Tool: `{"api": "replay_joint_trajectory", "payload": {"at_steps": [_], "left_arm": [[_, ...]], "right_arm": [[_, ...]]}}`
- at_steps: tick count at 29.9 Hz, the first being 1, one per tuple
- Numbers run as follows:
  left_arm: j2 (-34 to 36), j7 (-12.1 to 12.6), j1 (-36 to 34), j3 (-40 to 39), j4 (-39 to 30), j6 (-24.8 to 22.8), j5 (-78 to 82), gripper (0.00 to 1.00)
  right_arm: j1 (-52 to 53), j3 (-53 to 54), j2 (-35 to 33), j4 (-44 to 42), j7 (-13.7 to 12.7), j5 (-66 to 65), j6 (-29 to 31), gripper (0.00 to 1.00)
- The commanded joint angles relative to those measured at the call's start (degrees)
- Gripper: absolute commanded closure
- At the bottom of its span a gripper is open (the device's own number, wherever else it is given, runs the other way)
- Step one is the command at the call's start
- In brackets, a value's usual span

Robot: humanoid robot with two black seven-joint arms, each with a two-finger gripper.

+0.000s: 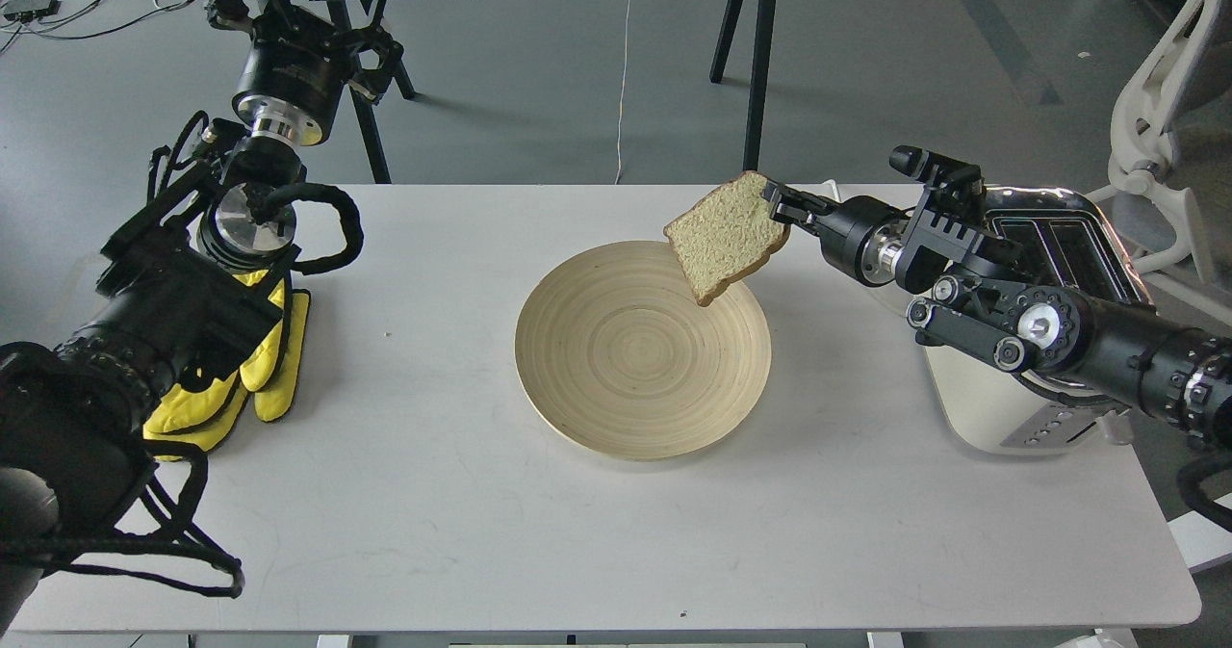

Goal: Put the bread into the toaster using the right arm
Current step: 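Carry the bread slice up and over the toaster slot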

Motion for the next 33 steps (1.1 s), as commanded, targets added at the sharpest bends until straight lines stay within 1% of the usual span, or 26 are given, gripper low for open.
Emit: {"api": "replay_joint_trajectory", "payload": {"at_steps": [1,4,6,10,12,19,23,27,33], "left_arm": [[0.00,0.01,0.00,-0.02,0.00,0.00,0.00,0.00],[0.00,0.01,0.00,-0.02,0.00,0.00,0.00,0.00],[0.09,0.01,0.09,-0.11,0.00,0.00,0.00,0.00],[0.00,0.01,0.09,-0.11,0.00,0.00,0.00,0.00],[0.00,0.01,0.09,-0.02,0.00,0.00,0.00,0.00],[-0.09,0.01,0.00,0.07,0.00,0.00,0.00,0.00],[-0.09,0.01,0.00,0.07,0.00,0.00,0.00,0.00],[-0.09,0.01,0.00,0.07,0.00,0.00,0.00,0.00],[-0.18,0.01,0.00,0.16,0.00,0.00,0.00,0.00]], "right_arm": [[5.13,0.11,-8.48,8.43,-1.80,-0.08,0.41,1.00],[9.17,0.11,-15.16,13.53,-3.29,-0.08,0.68,1.00],[11.20,-0.59,-18.77,16.61,-3.82,-0.08,1.03,1.00],[15.33,-0.85,-26.24,20.66,-6.10,-0.96,5.68,1.00],[17.09,-0.85,-29.23,22.24,-6.37,-1.66,7.87,1.00],[22.37,-1.03,-39.69,28.66,-8.30,-10.97,15.79,1.00],[22.63,-2.69,-43.73,32.61,-8.31,-13.17,19.48,1.00],[22.72,-7.09,-46.38,34.46,-8.48,-15.72,19.49,1.00],[21.84,-9.37,-48.14,35.08,-10.24,-15.90,19.40,1.00]]}}
